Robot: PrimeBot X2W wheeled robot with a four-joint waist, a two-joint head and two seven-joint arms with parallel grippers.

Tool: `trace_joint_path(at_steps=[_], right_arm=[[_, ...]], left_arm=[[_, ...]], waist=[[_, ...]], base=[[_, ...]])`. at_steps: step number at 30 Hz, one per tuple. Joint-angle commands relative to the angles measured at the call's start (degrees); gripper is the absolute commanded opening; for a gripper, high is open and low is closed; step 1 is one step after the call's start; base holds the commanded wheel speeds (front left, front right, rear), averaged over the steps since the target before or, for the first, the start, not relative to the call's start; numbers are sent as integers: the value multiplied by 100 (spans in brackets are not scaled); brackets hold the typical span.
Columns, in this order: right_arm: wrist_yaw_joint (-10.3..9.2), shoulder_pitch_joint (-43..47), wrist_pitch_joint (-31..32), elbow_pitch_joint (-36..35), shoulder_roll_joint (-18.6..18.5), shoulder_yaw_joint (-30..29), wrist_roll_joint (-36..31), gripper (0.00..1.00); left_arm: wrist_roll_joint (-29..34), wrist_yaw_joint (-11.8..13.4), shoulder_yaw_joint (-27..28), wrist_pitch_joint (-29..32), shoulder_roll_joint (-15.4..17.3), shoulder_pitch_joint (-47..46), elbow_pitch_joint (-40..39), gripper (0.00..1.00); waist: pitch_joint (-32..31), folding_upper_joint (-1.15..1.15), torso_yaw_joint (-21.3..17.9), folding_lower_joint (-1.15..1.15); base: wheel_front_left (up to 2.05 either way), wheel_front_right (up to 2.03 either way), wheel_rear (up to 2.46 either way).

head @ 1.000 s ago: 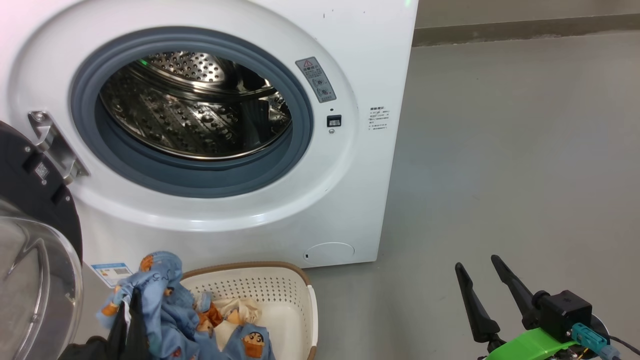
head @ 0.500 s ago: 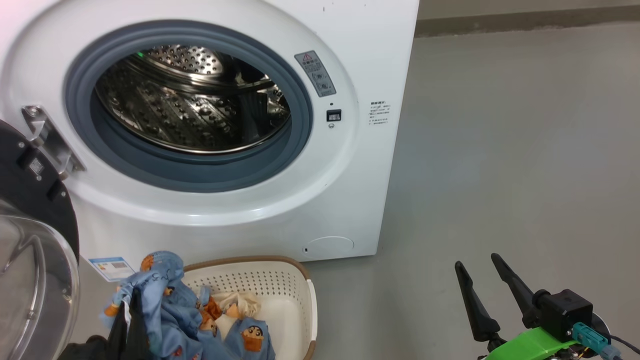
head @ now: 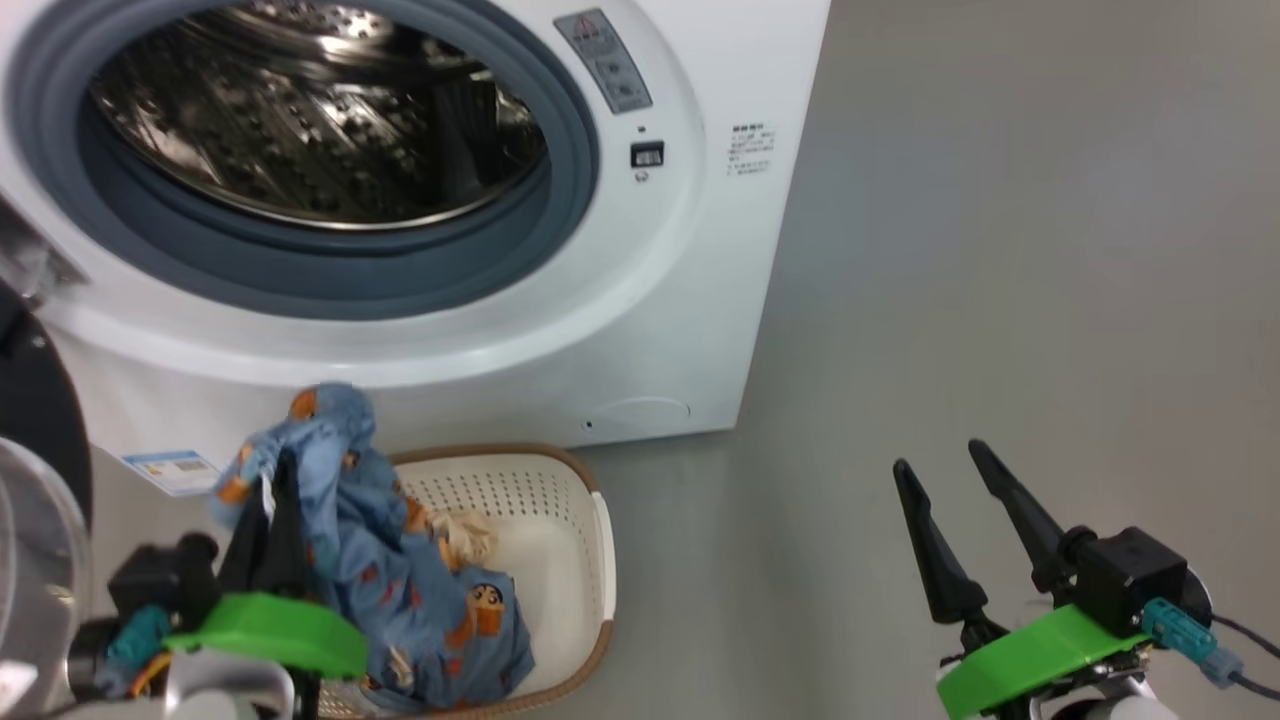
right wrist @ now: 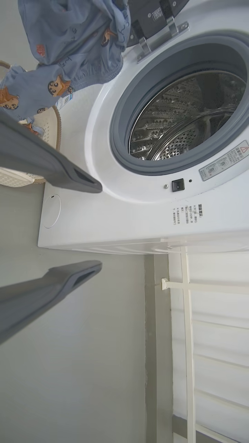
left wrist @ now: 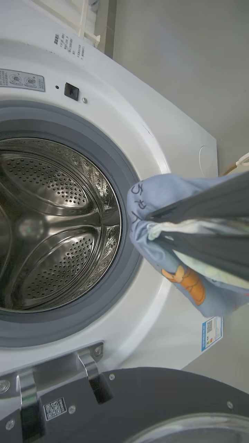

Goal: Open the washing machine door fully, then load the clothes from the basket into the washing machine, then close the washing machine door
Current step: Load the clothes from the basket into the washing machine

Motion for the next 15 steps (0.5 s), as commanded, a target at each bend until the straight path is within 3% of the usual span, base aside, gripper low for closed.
trace_joint_path(at_steps=[1, 15], right_arm=[[9, -243, -83, -172, -9, 179, -30, 100], [9, -976, -535, 43, -9, 416, 229, 100]], left_arm=[[-75, -78, 181, -47, 133, -459, 50, 0], [-295, -683, 189, 516, 545, -2934, 1670, 0]], waist=[[449, 0, -214, 0], [1742, 0, -711, 0]], base=[[0, 0, 0], [0, 0, 0]])
